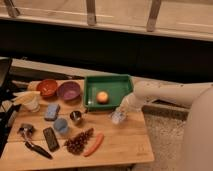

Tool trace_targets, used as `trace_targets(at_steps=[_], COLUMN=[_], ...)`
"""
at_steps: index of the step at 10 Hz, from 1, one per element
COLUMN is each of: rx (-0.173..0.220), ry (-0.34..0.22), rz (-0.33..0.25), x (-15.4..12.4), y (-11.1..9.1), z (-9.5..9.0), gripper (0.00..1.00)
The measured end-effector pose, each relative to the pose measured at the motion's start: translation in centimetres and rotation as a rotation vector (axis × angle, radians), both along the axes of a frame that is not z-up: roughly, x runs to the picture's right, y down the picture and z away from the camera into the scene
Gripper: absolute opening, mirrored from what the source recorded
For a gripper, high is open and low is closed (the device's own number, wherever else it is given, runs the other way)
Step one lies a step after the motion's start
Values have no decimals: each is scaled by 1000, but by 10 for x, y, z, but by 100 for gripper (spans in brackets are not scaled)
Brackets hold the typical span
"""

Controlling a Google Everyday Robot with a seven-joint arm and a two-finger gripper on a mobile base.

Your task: Wipe table surface with towel

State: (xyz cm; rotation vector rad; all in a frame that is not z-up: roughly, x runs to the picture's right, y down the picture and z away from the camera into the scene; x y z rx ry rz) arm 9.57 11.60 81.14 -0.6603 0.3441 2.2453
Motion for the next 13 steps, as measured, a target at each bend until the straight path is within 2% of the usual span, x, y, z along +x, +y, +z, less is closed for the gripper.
trace_targets(at_steps=[2,5,7,9,10,12,13], rx=[13,-45,-101,-140,-163,-173,-167], ry=[-49,-113,-126,-100,-65,0,27], rz=[-21,-37,-21,-2,18,54,69], x=[-27,-52,-44,-23,-6,23,36], y=[3,51,86,105,112,110,99], z=[0,2,0,-6,-9,-9,-3], gripper=[0,0,0,0,0,0,0])
